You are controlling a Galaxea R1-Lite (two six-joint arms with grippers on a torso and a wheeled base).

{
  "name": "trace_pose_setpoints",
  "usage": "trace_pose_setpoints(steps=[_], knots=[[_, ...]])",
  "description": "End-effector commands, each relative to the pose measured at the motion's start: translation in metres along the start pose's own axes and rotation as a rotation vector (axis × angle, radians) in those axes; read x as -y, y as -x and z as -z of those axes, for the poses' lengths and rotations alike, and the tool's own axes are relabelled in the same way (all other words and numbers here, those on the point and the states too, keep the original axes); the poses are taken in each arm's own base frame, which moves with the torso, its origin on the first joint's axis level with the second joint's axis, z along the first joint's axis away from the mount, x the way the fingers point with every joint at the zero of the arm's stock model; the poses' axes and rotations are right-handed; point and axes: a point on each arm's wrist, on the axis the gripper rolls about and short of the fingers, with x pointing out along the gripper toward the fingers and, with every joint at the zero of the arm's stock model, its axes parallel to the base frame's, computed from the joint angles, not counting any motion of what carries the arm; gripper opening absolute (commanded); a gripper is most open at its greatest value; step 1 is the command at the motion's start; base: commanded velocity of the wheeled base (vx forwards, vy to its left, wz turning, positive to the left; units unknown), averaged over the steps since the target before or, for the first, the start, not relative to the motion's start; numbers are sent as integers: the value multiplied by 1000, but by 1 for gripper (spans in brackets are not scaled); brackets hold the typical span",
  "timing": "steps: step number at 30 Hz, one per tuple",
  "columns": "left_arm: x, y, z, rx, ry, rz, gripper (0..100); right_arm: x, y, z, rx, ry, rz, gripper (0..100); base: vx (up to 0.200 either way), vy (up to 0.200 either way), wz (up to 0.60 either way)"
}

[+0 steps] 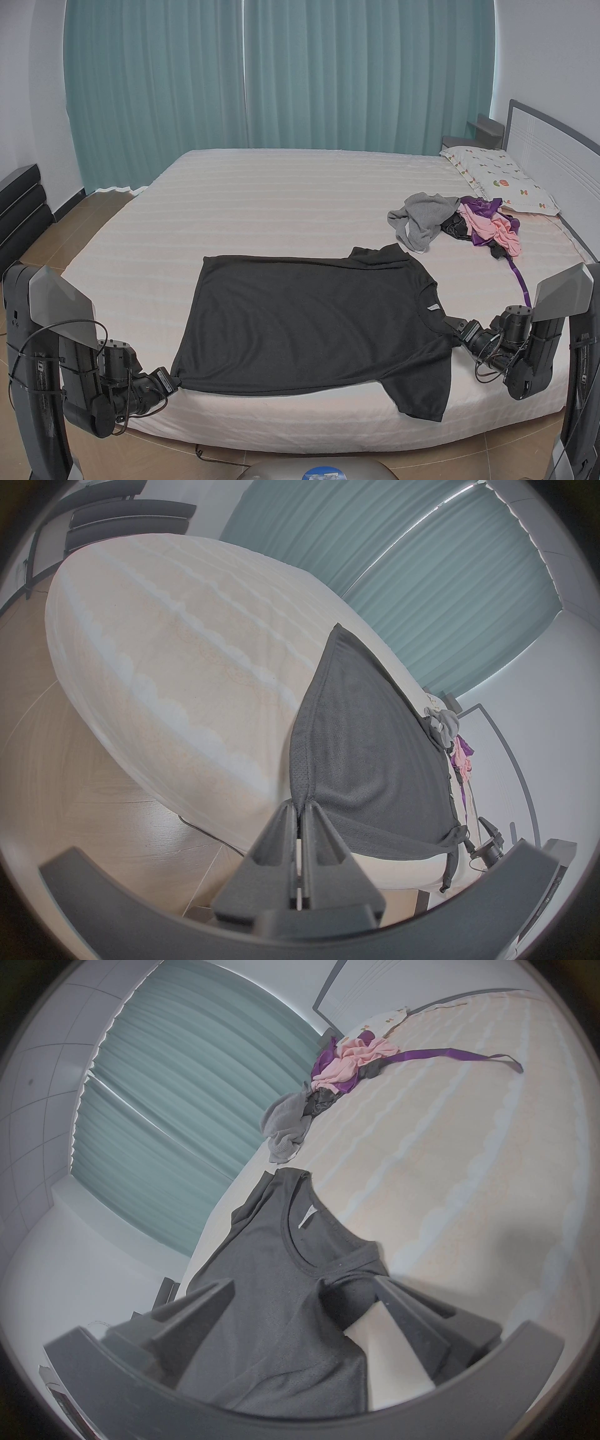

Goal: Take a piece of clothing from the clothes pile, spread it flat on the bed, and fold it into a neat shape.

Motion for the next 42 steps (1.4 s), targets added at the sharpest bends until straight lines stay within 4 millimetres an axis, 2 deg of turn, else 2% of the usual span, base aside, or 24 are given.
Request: trace_pose_setpoints(steps=[1,2,5,7,9,10,12,22,33,42], knots=[[0,0,0,1,0,1,0,-1,20,-12,13,-16,-7,100,0,0,0],[0,0,0,1,0,1,0,1,32,-7,-47,-23,-14,100,0,0,0],[0,0,0,1,0,1,0,2,48,1,-118,-33,-17,100,0,0,0],[0,0,0,0,0,0,0,4,56,7,-167,-24,-14,100,0,0,0],[0,0,0,0,0,0,0,4,57,7,-169,-23,-14,100,0,0,0],[0,1,0,-1,1,-1,0,8,68,17,-251,31,-22,100,0,0,0],[0,1,0,-1,1,-1,0,11,75,24,-307,70,-33,100,0,0,0],[0,0,0,-1,-1,-1,0,13,65,38,-369,115,-46,100,0,0,0],[-1,0,1,-4,-3,-3,0,2,51,40,-359,143,-103,100,0,0,0],[0,0,1,-4,-4,-2,0,4,41,40,-346,152,-107,100,0,0,0]])
